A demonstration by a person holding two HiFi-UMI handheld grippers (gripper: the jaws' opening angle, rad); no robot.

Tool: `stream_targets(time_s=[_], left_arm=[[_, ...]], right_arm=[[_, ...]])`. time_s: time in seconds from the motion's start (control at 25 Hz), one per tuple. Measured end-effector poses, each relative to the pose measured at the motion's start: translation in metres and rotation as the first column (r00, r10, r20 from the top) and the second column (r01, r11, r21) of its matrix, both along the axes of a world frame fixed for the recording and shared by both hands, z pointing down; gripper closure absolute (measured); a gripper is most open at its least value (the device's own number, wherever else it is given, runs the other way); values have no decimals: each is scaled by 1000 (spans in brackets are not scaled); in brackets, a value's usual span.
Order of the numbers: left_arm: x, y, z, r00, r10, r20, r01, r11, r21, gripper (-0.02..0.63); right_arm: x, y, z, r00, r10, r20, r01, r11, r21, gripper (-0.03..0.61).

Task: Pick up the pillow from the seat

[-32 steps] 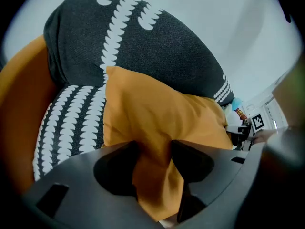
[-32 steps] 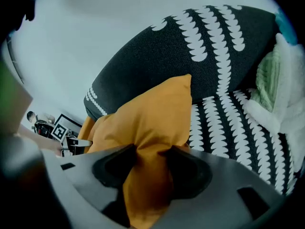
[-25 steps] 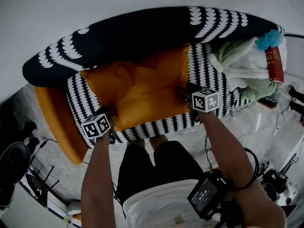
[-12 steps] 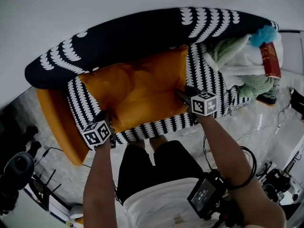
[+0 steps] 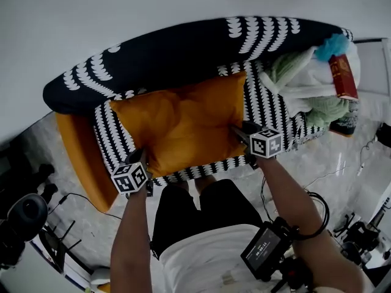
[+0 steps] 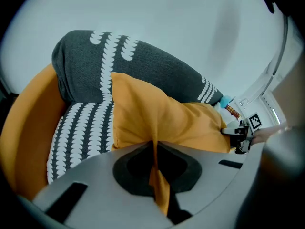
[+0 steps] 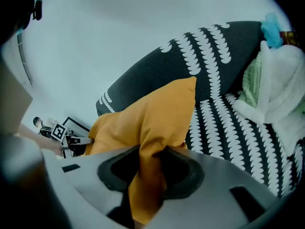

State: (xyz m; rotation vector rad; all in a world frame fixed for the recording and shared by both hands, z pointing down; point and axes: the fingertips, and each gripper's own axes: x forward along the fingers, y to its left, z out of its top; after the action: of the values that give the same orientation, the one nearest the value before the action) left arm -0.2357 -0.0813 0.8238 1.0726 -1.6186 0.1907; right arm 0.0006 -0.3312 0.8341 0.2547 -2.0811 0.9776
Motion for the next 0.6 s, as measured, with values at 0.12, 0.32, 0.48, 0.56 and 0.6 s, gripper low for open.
stream_targets(time_s=[0.12,0.32,0.48,0.56,0.6], left_arm=[[6,3,-14,1000,7,11,-7,1000,6,597],[16,8,-42,1000,17,26,-18,1000,14,597],[25,10,-62,999,39,34,-40,999,21,597],[28,11,-70,998,47,37,-48,998,29,597],[29,10,-74,998,49,39,-51,998,33,597]], right_arm=[[7,3,-12,1000,7,12,-7,1000,5,433],[19,8,-35,999,18,30,-18,1000,7,431],[30,12,-52,998,27,49,-28,999,17,431],[35,14,-61,998,36,59,-38,999,21,431],[37,14,-66,997,42,65,-44,999,24,431]])
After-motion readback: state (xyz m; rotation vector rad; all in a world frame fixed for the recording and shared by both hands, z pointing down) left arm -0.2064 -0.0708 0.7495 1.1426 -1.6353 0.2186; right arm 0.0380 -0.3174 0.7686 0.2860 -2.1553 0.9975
